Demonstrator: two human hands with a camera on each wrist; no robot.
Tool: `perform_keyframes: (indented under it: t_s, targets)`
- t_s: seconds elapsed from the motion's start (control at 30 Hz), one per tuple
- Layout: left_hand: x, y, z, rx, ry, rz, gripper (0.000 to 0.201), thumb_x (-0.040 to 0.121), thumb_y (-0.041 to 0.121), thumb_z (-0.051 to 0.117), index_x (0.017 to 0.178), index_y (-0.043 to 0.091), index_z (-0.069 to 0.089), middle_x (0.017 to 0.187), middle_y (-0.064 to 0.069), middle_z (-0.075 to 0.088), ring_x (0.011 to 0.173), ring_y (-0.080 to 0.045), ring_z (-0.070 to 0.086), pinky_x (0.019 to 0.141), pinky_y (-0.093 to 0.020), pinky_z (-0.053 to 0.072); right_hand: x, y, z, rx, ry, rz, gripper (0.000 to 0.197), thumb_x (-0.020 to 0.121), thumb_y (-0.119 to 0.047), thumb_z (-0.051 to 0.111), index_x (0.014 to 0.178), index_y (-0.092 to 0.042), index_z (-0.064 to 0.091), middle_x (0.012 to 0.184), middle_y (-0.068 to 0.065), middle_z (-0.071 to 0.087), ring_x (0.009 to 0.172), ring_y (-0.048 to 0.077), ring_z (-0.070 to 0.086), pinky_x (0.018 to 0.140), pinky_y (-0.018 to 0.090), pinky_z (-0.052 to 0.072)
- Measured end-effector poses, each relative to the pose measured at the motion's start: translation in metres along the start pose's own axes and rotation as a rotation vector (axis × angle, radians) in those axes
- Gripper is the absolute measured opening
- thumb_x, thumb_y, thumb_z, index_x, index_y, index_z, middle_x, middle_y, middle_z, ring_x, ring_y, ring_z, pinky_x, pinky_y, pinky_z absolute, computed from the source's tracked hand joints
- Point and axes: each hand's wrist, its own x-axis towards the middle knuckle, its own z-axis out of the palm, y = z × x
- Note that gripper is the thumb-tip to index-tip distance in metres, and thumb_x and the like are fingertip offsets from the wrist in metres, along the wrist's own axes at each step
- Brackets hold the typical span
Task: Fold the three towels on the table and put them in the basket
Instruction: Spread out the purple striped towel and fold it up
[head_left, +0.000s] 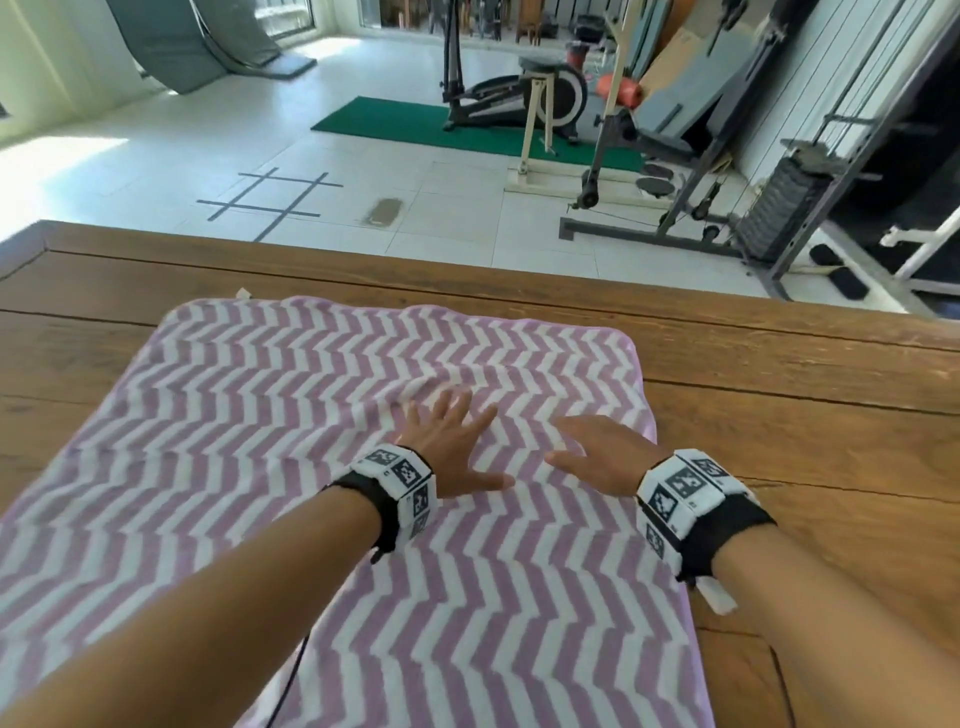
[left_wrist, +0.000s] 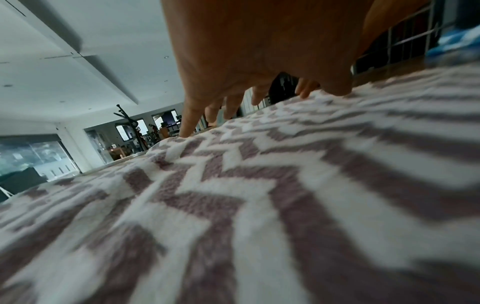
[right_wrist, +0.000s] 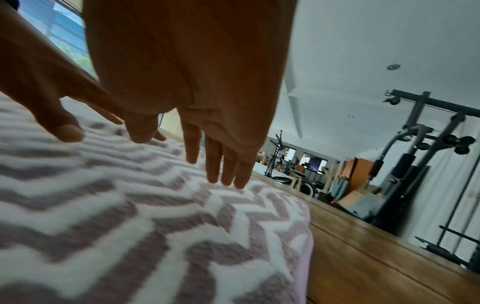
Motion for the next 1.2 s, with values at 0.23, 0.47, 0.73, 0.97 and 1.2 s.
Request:
perform_keyframes:
  t_s: [0.23,0.47,0.73,0.97,1.2]
  targets:
    - [-0.132,-0.023,0.002,-0.017,0.117,0.070,0.073,0.093,0.057,0.041,0.151,0.020,0.015,0.157,-0.008,0.018,0.145,-0.027,0.012,0.117,-0.042,0.018,-0.091,-0.094,0.022,0.028,-0.171,-0.071,0.055,0.096,-0.051,0.042,0.140,-0.018,0.042,0.139,0.005,0.048,0.121,0.022,0.048,0.097,0.032,0.038]
    - [-0.306,-0.064,0.056,-0.008,0.087,0.008,0.076,0.086,0.067,0.044,0.145,0.020,0.033,0.142,-0.005,0.043,0.132,-0.025,0.036,0.107,-0.040,0.033,-0.193,-0.194,0.100,-0.086,-0.196,-0.020,0.092,0.081,-0.070,0.052,0.152,-0.021,0.019,0.156,0.000,0.028,0.140,0.022,0.032,0.111,0.036,0.030]
    - [-0.421,-0.101,0.154,-0.166,0.018,-0.341,0.106,0.074,0.075,0.051,0.152,0.025,-0.001,0.155,-0.009,0.018,0.142,-0.030,0.019,0.114,-0.052,0.021,-0.262,-0.213,0.176,-0.171,-0.099,0.205,0.100,0.071,-0.065,0.068,0.146,-0.012,0.026,0.139,0.009,0.047,0.125,0.029,0.046,0.101,0.039,0.042]
    - [-0.445,-0.092,0.162,-0.226,-0.058,-0.314,0.111,0.060,0.079,0.062,0.146,0.022,0.019,0.153,-0.011,0.017,0.141,-0.032,0.019,0.110,-0.051,0.028,-0.311,-0.228,0.203,-0.150,-0.066,0.087,0.097,0.058,-0.080,0.062,0.131,-0.020,0.041,0.139,0.003,0.041,0.132,0.029,0.034,0.108,0.045,0.033]
    - [-0.464,-0.077,0.165,-0.076,0.076,-0.180,0.031,0.094,0.028,0.045,0.123,0.019,0.050,0.128,-0.008,0.047,0.122,-0.027,0.040,0.101,-0.044,0.038,-0.339,-0.242,0.221,-0.155,0.244,-0.029,0.025,0.091,-0.035,0.054,0.108,-0.016,0.055,0.114,0.005,0.062,0.106,0.024,0.056,0.084,0.031,0.039]
